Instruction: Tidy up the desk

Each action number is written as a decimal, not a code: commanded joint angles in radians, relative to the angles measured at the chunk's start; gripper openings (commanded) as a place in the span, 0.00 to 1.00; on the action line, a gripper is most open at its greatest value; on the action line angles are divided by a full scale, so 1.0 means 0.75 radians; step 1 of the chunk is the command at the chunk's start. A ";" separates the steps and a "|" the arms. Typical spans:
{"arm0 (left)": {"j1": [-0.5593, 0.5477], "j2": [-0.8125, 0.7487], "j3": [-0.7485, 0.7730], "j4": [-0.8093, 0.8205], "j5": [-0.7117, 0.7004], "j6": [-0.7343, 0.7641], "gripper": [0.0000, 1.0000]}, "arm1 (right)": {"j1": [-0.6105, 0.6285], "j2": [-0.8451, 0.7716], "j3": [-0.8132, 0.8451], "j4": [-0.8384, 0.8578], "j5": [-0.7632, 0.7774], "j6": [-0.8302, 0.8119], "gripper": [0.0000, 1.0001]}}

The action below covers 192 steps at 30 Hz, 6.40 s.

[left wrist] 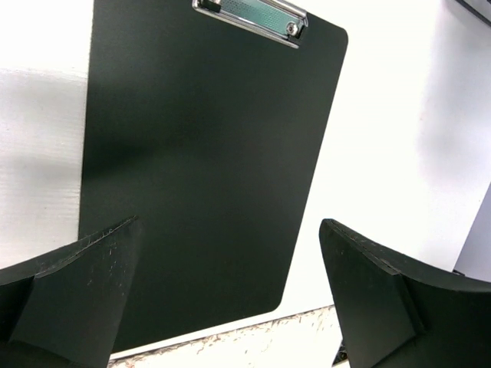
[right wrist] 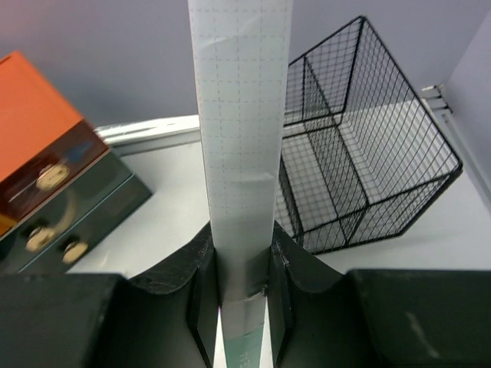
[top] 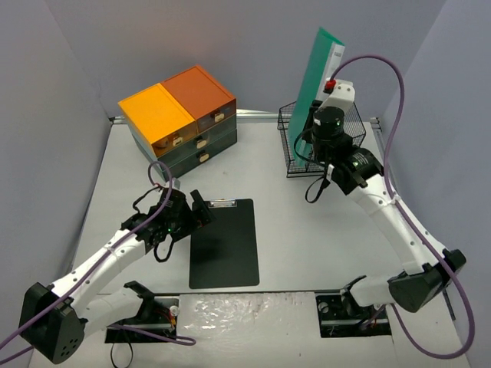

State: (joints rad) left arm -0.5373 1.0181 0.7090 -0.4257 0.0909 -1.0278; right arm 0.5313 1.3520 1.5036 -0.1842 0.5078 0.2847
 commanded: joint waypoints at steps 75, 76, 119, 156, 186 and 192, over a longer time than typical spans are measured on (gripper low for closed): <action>-0.006 0.182 0.376 0.019 0.154 0.121 0.97 | -0.518 0.572 -0.069 0.719 -0.326 -0.191 0.67; -0.006 0.185 0.376 0.025 0.156 0.121 0.97 | -0.518 0.569 -0.042 0.688 -0.334 -0.189 0.74; -0.004 0.200 0.416 0.037 0.155 0.124 0.97 | -0.678 0.799 0.850 0.209 -0.536 -0.066 0.75; -0.005 0.195 0.311 0.181 0.160 0.069 0.97 | -0.803 0.379 0.642 -0.284 -0.347 0.173 0.76; 0.006 0.234 0.317 0.183 0.198 0.099 0.97 | -1.007 0.937 0.911 0.339 -1.095 0.291 0.73; 0.015 0.260 0.358 0.158 0.204 0.117 0.97 | -1.023 1.040 1.041 0.354 -1.148 0.342 0.55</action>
State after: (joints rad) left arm -0.5350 1.2115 0.9020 -0.3256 0.2325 -0.9592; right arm -0.2196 2.1284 2.1861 -0.0352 -0.2904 0.5035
